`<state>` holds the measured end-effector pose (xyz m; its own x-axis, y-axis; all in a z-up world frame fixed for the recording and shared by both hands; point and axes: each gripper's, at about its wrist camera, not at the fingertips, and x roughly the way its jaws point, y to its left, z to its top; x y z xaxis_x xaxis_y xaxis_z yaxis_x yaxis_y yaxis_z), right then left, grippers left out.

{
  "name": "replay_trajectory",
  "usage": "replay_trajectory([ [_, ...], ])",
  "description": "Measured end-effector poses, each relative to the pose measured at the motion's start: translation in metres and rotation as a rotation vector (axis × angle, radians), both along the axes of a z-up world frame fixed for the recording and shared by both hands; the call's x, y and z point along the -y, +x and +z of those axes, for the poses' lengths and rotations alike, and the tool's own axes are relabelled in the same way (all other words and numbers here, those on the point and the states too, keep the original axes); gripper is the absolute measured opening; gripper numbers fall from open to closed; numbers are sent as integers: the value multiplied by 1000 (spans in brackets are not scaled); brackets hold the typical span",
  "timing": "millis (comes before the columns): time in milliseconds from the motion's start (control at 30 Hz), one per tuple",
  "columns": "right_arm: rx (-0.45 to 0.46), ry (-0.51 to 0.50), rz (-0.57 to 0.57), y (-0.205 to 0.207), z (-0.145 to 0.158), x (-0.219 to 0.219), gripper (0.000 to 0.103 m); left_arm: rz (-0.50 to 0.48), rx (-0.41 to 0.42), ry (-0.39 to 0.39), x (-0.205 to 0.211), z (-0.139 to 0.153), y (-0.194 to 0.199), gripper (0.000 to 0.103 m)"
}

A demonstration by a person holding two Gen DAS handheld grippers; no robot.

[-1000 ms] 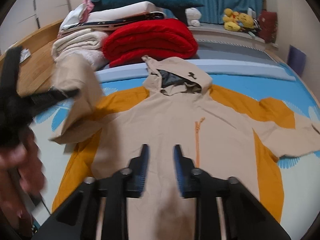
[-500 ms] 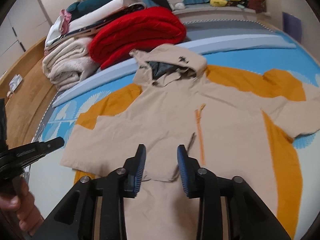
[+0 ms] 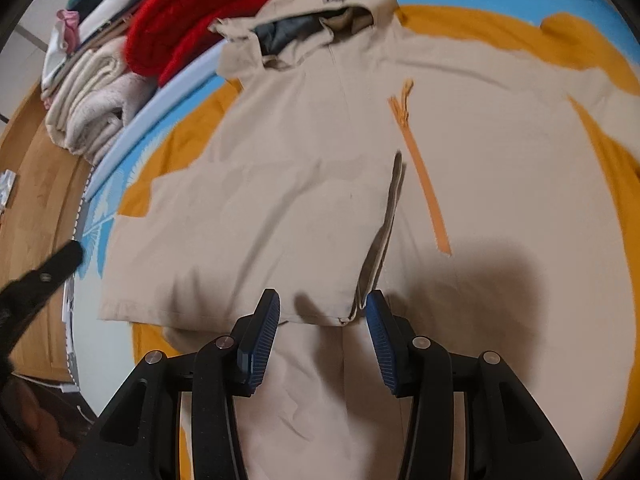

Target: Fold large clothes

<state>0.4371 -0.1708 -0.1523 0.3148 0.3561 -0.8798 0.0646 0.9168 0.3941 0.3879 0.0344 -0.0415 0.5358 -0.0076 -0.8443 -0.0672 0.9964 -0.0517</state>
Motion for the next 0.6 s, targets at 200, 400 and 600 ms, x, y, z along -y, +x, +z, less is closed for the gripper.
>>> replay_trajectory([
  [200,-58,5,-41,7,-21,0,46,-1,-3,-8,-5,0,8,19],
  [400,-17,-29,-28,11,-18,-9,24,12,-19,-14,-13,-4,12,19],
  [600,75,-36,-18,14,-1,-5,9,12,-35,-33,-15,-9,17,19],
])
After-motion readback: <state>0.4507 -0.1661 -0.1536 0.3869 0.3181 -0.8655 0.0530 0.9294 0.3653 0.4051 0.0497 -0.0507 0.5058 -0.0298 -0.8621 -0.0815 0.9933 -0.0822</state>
